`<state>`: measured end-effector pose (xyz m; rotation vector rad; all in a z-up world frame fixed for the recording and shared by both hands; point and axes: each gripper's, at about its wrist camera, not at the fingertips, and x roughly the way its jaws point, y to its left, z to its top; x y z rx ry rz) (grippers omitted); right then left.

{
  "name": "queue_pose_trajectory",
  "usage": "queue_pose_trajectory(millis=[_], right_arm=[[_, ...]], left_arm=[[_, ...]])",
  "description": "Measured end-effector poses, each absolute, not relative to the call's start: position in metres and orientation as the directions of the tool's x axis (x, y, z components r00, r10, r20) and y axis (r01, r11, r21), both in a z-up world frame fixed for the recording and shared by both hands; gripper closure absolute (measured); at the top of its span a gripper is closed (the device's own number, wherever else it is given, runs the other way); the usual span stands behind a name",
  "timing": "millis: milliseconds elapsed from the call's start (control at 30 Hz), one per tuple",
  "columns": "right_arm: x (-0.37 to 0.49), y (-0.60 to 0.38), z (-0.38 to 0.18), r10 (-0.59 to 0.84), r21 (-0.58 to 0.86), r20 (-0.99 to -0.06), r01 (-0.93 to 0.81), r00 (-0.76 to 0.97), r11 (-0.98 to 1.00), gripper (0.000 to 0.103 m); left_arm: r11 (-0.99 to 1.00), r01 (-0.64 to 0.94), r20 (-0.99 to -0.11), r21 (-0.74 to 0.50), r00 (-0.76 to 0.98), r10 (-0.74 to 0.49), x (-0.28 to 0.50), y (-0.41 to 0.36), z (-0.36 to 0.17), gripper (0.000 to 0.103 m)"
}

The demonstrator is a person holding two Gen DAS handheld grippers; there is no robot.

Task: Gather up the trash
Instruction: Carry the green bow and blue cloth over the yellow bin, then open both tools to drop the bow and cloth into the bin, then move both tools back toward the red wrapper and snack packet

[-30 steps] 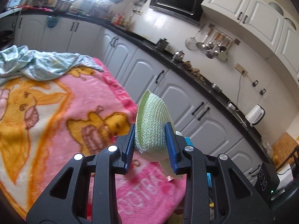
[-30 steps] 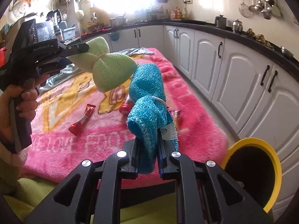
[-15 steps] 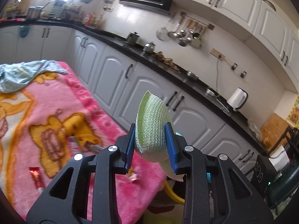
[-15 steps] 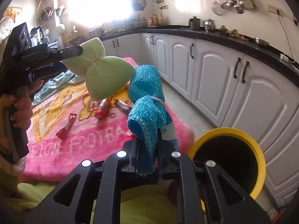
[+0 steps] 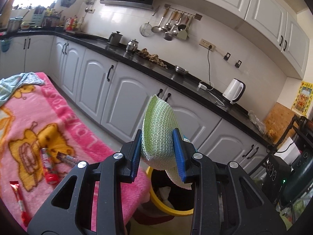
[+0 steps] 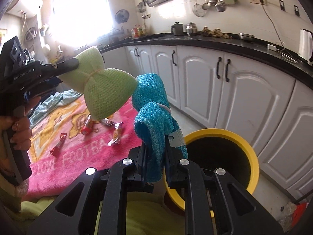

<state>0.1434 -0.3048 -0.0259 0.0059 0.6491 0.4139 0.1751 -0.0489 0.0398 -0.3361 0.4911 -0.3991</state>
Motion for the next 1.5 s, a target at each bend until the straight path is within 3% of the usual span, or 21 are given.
queue_pose_trajectory(millis=[267, 600, 633, 667, 700, 733, 767, 933, 1100, 1500], right_arm=[[0.146, -0.333, -0.034, 0.312, 0.136, -0.605, -0.291, 0.733, 0.947, 0.089], [0.170, -0.379, -0.085, 0.221, 0.169, -0.715, -0.143, 0.663, 0.975, 0.088], [0.172, -0.383, -0.089, 0.213, 0.169, -0.720, -0.130, 0.660, 0.977, 0.084], [0.175, -0.386, -0.095, 0.202, 0.168, -0.732, -0.115, 0.651, 0.979, 0.082], [0.178, -0.390, -0.099, 0.190, 0.165, -0.739, -0.099, 0.646, 0.981, 0.071], [0.180, -0.392, -0.103, 0.170, 0.158, -0.743, -0.077, 0.647, 0.985, 0.061], [0.181, -0.395, -0.107, 0.159, 0.153, -0.749, -0.066, 0.643, 0.986, 0.059], [0.181, -0.387, -0.109, 0.143, 0.128, -0.754, -0.070, 0.641, 0.989, 0.049], [0.185, -0.351, -0.094, 0.262, 0.169, -0.718, -0.203, 0.645, 0.964, 0.044], [0.201, -0.228, -0.079, 0.419, 0.161, -0.698, -0.443, 0.581, 0.882, 0.040]], left_arm=[[0.864, 0.317, -0.403, -0.392, 0.785, -0.471, 0.189, -0.085, 0.028, 0.079], [0.858, 0.349, -0.541, -0.377, 0.669, -0.509, 0.228, -0.152, -0.037, 0.077], [0.853, 0.354, -0.548, -0.383, 0.657, -0.518, 0.230, -0.156, -0.041, 0.077], [0.848, 0.360, -0.554, -0.390, 0.643, -0.528, 0.233, -0.160, -0.046, 0.075], [0.845, 0.361, -0.560, -0.395, 0.634, -0.533, 0.235, -0.162, -0.050, 0.059], [0.842, 0.361, -0.564, -0.400, 0.627, -0.537, 0.238, -0.164, -0.055, 0.034], [0.840, 0.363, -0.571, -0.402, 0.618, -0.541, 0.239, -0.166, -0.058, 0.028], [0.859, 0.325, -0.590, -0.396, 0.627, -0.510, 0.236, -0.146, -0.064, 0.022], [0.902, 0.226, -0.587, -0.368, 0.696, -0.414, 0.226, -0.098, -0.058, 0.012], [0.941, -0.082, -0.543, -0.328, 0.832, -0.116, 0.181, 0.051, -0.032, 0.011]])
